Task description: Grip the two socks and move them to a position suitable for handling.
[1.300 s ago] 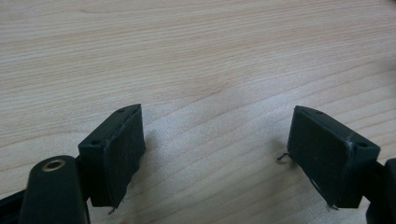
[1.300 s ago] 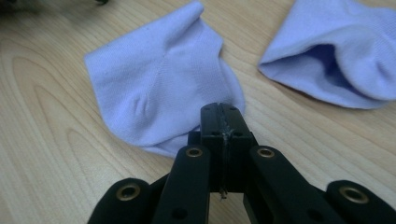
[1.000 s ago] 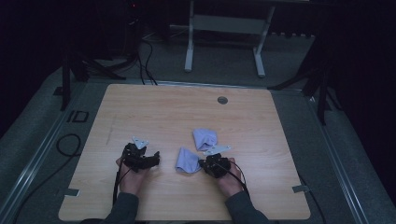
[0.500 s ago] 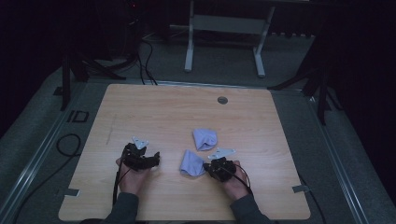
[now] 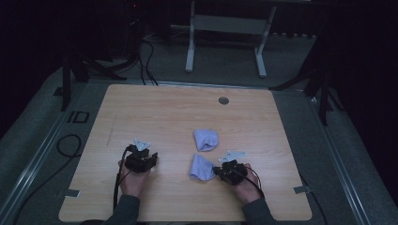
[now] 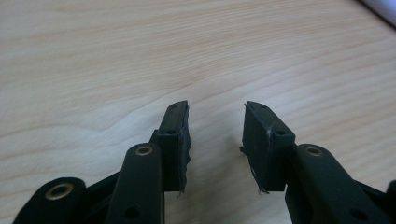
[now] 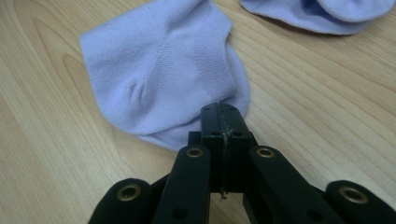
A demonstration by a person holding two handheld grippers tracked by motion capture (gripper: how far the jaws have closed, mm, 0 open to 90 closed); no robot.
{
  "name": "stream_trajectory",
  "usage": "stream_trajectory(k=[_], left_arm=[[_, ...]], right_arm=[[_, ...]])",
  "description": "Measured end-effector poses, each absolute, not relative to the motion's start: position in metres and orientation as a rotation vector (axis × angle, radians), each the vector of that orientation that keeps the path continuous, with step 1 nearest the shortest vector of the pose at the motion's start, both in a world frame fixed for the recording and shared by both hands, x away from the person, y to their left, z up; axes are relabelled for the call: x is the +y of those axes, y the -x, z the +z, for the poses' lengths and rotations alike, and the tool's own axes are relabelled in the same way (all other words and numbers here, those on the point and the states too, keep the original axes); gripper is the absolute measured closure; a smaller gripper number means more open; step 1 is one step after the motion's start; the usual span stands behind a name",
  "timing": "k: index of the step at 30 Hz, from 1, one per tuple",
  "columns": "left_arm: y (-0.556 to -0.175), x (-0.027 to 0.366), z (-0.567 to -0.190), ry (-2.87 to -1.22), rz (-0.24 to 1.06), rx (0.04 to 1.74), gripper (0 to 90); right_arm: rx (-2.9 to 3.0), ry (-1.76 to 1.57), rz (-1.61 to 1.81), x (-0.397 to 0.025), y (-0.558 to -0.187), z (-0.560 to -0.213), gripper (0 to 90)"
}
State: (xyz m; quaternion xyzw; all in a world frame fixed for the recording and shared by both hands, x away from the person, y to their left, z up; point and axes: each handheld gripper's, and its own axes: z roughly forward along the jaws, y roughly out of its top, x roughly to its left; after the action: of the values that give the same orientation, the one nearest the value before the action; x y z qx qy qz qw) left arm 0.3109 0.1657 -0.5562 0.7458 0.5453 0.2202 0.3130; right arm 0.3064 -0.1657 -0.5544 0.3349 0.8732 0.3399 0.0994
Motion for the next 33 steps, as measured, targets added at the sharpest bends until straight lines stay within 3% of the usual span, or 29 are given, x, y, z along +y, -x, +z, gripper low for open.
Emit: stream_trajectory(k=[7, 12, 18, 23, 33], left_arm=[[-0.296, 0.141, -0.542, -2.027, 0.546, 1.256, 58.9], [-0.284, 0.127, -0.528, -2.045, 0.524, 1.124, 63.5], [-0.276, 0.108, -0.522, -2.053, 0.476, 1.042, 66.4], [-0.273, 0.098, -0.52, -2.051, 0.438, 1.007, 74.5], [-0.27, 0.067, -0.514, -2.077, 0.383, 0.892, 76.5]], right_arm=[[2.594, -0.988, 1.004, -0.169, -0.308, -0.554, 89.9], [2.597, -0.985, 1.002, -0.169, -0.308, -0.554, 90.0], [2.597, -0.982, 1.005, -0.17, -0.308, -0.554, 90.0], [2.601, -0.996, 1.02, -0.173, -0.309, -0.554, 90.0], [2.603, -1.013, 1.038, -0.174, -0.309, -0.555, 90.0]])
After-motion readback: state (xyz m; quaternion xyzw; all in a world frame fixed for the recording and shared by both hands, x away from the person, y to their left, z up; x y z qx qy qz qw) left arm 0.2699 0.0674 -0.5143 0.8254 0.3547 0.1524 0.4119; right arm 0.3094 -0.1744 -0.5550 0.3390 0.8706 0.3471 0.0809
